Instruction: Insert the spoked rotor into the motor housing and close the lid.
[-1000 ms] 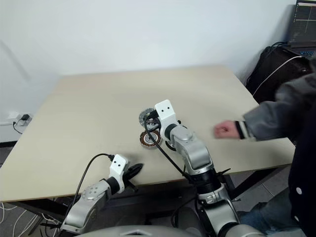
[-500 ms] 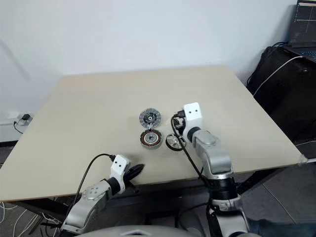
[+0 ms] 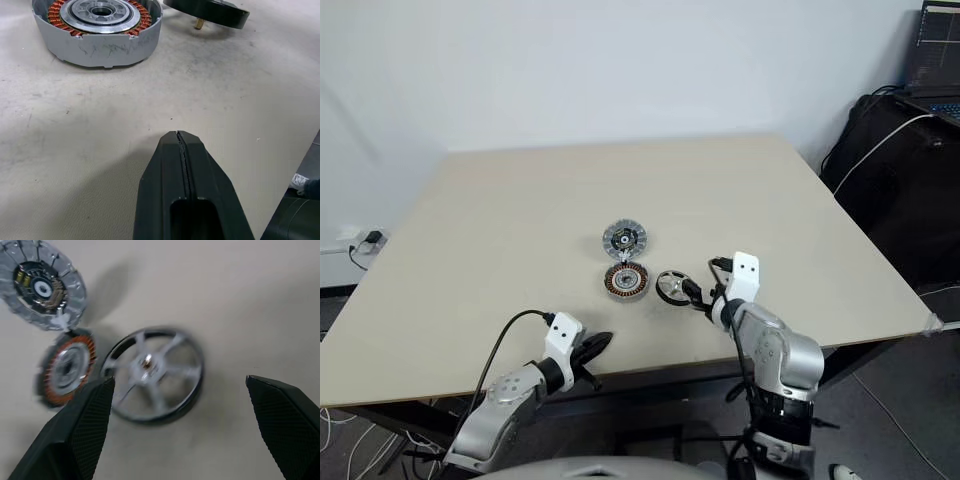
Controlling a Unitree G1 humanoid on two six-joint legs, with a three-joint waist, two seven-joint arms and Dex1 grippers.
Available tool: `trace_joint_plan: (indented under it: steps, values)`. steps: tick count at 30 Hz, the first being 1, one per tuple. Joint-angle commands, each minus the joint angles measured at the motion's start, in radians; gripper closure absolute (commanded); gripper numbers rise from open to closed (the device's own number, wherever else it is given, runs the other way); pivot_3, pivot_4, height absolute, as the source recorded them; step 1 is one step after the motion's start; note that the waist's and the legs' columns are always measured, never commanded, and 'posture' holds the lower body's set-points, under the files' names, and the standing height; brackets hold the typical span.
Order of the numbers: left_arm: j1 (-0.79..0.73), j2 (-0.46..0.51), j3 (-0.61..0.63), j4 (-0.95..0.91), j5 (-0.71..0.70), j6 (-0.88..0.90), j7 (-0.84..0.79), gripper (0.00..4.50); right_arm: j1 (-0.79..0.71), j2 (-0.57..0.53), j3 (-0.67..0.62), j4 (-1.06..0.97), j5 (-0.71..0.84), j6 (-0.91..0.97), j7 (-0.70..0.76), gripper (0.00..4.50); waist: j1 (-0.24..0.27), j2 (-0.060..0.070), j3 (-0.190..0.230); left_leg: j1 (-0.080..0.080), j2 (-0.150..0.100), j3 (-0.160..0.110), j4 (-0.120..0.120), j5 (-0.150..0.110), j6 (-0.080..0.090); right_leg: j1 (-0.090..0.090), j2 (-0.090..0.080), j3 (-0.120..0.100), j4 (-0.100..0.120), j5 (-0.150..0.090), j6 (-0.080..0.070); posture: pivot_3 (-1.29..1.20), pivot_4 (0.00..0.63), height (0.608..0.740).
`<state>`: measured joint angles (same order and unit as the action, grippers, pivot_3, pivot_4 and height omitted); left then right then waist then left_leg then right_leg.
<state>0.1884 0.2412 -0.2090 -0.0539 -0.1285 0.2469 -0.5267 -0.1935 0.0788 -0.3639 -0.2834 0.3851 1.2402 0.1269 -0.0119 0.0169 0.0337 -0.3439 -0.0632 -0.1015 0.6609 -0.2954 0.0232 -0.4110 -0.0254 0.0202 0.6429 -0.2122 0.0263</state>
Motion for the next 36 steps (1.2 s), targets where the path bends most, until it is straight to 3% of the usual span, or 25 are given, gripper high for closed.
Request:
trace_joint_plan:
  steps: [1, 9, 16, 36]
  values:
    - [-0.009, 0.008, 0.0, -0.018, -0.002, -0.018, -0.01, 4.5, -0.07, 0.082, -0.166, -0.032, 0.101, 0.133, -0.052, 0.04, 0.0, 0.001, 0.0, 0.0, 0.0, 0.0, 0.0, 0.0, 0.0, 0.0, 0.0, -0.001, 0.0, 0.0, 0.0, 0.0, 0.0, 0.74]
    - [-0.012, 0.013, 0.001, -0.018, -0.003, -0.015, -0.012, 4.5, -0.151, 0.146, -0.347, 0.047, 0.208, 0.208, -0.119, 0.04, -0.003, 0.002, 0.0, 0.0, 0.0, 0.0, -0.001, 0.0, 0.0, -0.001, 0.0, -0.001, 0.0, 0.0, 0.0, 0.0, 0.0, 0.74]
    - [-0.011, 0.016, 0.004, -0.019, -0.004, -0.013, -0.014, 4.5, -0.188, 0.169, -0.422, 0.154, 0.302, 0.184, -0.161, 0.04, -0.012, 0.003, -0.001, 0.0, 0.0, 0.002, -0.001, 0.0, 0.001, 0.0, 0.001, -0.001, 0.0, 0.0, 0.0, 0.0, 0.0, 0.74]
    - [0.002, 0.02, 0.003, -0.039, -0.004, -0.008, -0.012, 4.5, -0.182, 0.153, -0.286, 0.374, 0.45, -0.015, -0.243, 0.04, -0.018, 0.004, -0.001, 0.0, 0.0, 0.003, -0.001, 0.0, 0.002, 0.0, 0.001, 0.0, 0.0, 0.0, 0.0, 0.0, 0.0, 0.74]
